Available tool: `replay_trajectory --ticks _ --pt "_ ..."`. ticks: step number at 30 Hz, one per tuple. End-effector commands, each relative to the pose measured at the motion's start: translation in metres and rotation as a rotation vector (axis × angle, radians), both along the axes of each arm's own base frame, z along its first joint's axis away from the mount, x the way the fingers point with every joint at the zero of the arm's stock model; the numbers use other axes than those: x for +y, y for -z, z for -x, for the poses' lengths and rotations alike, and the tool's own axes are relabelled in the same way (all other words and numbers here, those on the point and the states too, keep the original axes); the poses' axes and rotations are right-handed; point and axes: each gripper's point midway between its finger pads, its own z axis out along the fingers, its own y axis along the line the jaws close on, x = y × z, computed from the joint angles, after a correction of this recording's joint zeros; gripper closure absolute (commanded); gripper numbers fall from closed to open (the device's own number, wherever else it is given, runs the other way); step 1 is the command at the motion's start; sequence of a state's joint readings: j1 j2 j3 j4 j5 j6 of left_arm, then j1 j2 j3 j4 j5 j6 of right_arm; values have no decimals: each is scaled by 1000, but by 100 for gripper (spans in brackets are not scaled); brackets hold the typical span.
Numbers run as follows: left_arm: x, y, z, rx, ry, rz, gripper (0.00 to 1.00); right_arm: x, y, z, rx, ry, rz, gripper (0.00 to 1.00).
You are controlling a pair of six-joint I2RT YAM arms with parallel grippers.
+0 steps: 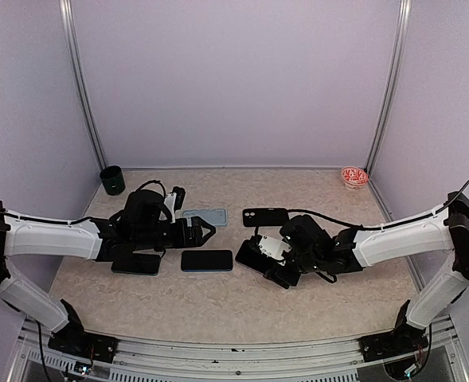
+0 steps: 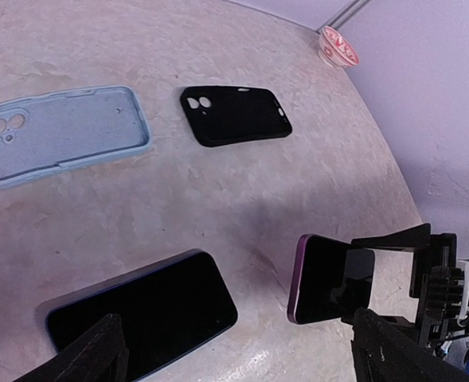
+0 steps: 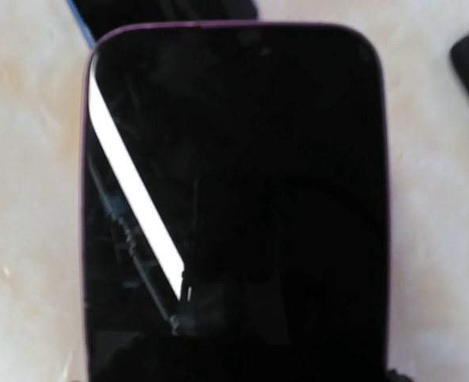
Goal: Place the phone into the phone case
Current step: Pick up the phone at the center of the board, then pass from the right arm to the left
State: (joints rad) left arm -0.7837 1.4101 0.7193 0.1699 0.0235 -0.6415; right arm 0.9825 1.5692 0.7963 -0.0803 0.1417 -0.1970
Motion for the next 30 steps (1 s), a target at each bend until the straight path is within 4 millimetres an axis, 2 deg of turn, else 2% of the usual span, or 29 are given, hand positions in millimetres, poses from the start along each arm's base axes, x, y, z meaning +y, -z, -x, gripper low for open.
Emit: replay_trajectory --ticks 1,6,12,19,25,28,30 --pt "-32 -19 11 -50 149 60 5 17 -40 -7 -146 -16 -102 38" --pt "-50 -26 20 -72 236 88 8 22 -60 -2 -202 -47 -155 38" --pt "-71 -30 32 -71 338 125 12 28 -74 7 -261 -82 -187 37" --pt "-90 -26 37 -38 405 138 19 33 -82 12 -299 -96 -200 37" --pt "-102 -21 43 -9 456 158 28 38 -81 15 -314 -107 -198 36" --pt "-105 -19 46 3 474 168 36 39 -79 16 -322 -109 -190 36" --pt "-107 -19 47 7 488 177 46 40 -79 16 -326 -108 -189 35"
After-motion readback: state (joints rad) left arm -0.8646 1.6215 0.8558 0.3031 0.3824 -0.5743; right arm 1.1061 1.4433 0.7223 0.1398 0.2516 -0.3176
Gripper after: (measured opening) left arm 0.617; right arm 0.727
